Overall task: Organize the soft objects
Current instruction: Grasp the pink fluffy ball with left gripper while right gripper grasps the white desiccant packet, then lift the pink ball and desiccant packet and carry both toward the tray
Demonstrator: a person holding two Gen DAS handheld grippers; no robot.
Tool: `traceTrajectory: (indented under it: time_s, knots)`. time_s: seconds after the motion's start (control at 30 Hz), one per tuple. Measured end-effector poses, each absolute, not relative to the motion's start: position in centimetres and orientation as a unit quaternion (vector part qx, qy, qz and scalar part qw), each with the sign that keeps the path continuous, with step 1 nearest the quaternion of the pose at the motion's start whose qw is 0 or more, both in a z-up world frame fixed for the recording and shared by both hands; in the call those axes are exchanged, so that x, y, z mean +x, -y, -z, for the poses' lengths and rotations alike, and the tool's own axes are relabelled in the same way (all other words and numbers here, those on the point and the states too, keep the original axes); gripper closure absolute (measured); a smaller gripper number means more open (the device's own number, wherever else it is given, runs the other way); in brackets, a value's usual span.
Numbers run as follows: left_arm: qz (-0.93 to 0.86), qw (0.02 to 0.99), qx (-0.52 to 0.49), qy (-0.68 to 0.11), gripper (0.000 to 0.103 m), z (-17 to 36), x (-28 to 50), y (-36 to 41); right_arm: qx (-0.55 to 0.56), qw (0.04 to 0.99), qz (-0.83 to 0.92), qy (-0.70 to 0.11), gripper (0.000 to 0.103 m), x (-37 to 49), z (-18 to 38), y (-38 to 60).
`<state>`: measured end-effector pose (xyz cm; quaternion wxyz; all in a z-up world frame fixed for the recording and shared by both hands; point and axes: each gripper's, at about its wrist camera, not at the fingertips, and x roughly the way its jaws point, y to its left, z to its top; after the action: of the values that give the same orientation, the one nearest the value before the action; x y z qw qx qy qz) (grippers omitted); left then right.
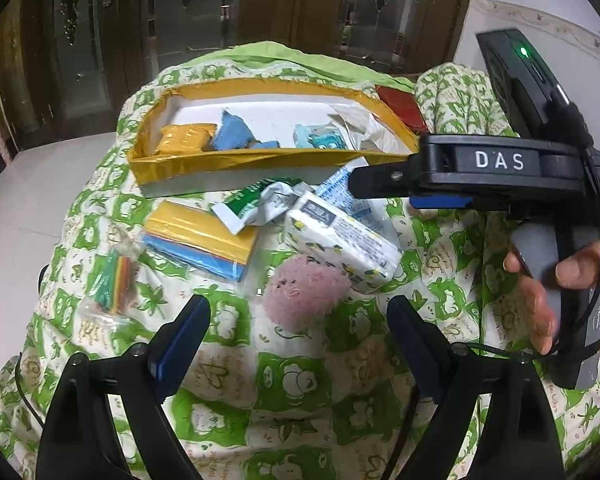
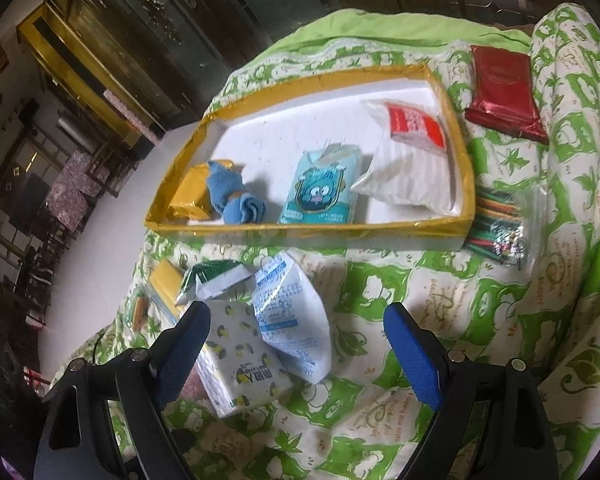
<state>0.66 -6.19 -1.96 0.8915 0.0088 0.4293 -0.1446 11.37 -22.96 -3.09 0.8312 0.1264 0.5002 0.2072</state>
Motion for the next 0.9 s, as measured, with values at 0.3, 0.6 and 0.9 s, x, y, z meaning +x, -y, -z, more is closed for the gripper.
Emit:
traceTrajectory:
  time_s: [0.3, 0.6, 0.9]
  knots:
    - [0.155, 0.876, 0.019, -0.456, 0.039, 3.9, 1.9, 7.4, 0.112, 0.822, -0.203, -0.520, 0.020, 12.0, 4.6, 21.8]
    - [0.145, 0.876, 0.010, -0.460, 0.065, 4.3, 2.6, 7.1, 0.094, 0.821, -0.199, -0.527, 0.035, 12.1, 5.1, 20.8]
    - [0.147, 0.877, -0.007, -0.457, 0.074, 4.0, 2.5, 6.5, 0.088, 0.824, -0.192, -0.526, 0.060, 12.0, 5.2, 20.9]
